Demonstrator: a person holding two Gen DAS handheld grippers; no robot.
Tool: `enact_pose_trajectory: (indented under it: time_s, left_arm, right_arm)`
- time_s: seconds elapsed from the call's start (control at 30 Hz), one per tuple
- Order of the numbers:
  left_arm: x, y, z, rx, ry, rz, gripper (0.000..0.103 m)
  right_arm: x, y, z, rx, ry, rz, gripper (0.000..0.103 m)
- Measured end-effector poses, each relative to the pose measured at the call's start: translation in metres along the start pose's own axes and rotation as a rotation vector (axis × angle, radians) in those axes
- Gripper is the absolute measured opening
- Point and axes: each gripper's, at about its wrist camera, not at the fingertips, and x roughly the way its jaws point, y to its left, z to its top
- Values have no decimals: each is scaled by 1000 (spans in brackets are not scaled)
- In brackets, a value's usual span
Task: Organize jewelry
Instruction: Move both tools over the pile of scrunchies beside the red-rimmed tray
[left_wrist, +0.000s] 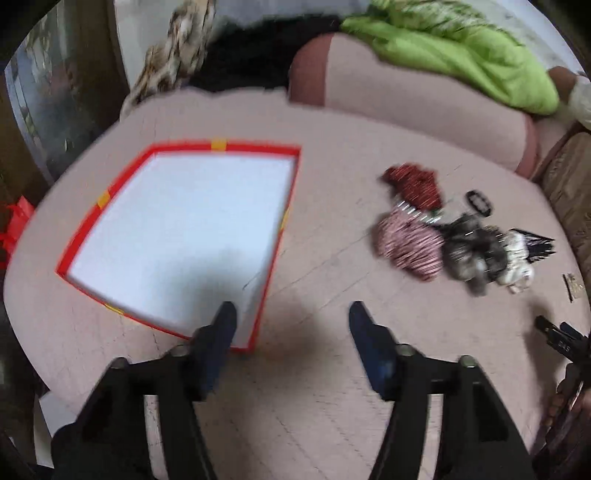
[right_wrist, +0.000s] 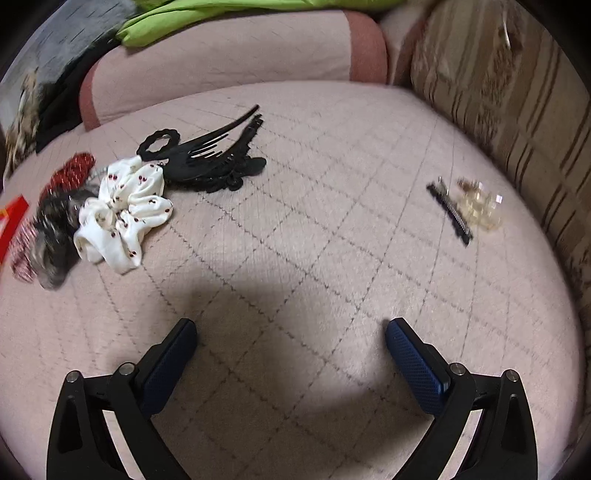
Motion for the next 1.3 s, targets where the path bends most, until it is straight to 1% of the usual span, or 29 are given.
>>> enact_pose_trajectory:
  time_s: [0.03,0.07,0.1,0.13,0.17,0.23,0.33,0.43,0.5,0.57,0.6,0.7,0.83,1.0,1.13,1.23,1.3]
  left_arm:
    - [-9,-4,2,17,-18,3,69]
    - [-15,-8,5,32,-32,6,75]
    - [-24,-14,2,46,-47,1,77]
    - [-30,-18,2,50,-56,-6,80]
    - [-33,-20,7,52,-59,-12,82]
    - [-40,-26,7,54,-66,-29,83]
    - [-50,-32,2,65,-79,-70,89]
    - [-54,-44,-3,79,-106,-99,90]
    - [-59,-49,-7,104,-122,-121,90]
    - [-61,-52,-10,119,-120,-139,91]
    - [-61,-55,-12,124,-120,-142,91]
    - [-63,-58,-15,133,-123,-128,91]
    - [-60,-59,-18,145,-105,-107,91]
    - [-54,-55,-19,143,-81,-86,91]
    - [-49,-53,-19,139,-61,-83,91]
    - [-46,-53,-19,140,-51,-90,91]
    - [-45,-54,-19,144,-48,-88,91]
  right_arm:
    - [1,0,-2,-2,3,-4,103]
    - [-2,2,-3,-8,5,-18,103]
    - [-8,5,-6,-1,-4,-33,102]
    - [-14,6,-8,12,-17,-30,97]
    - [-23,8,-11,30,-41,-16,93]
    - [-49,15,-17,47,-120,-9,93]
    - [-91,31,-21,35,-246,-10,94]
    - [-120,45,-20,17,-324,-12,94]
    - [-133,51,-19,23,-359,-22,95]
    - [-144,54,-24,39,-380,-31,97]
    - [-148,56,-26,45,-395,-33,100]
    - [-160,64,-32,29,-437,-40,103]
    - [-166,73,-36,28,-437,-28,103]
    - [-168,75,-37,25,-438,-23,103]
    - [-163,76,-40,23,-410,-15,103]
    - [-158,73,-42,47,-392,20,103]
    - [-152,71,-43,64,-360,46,103]
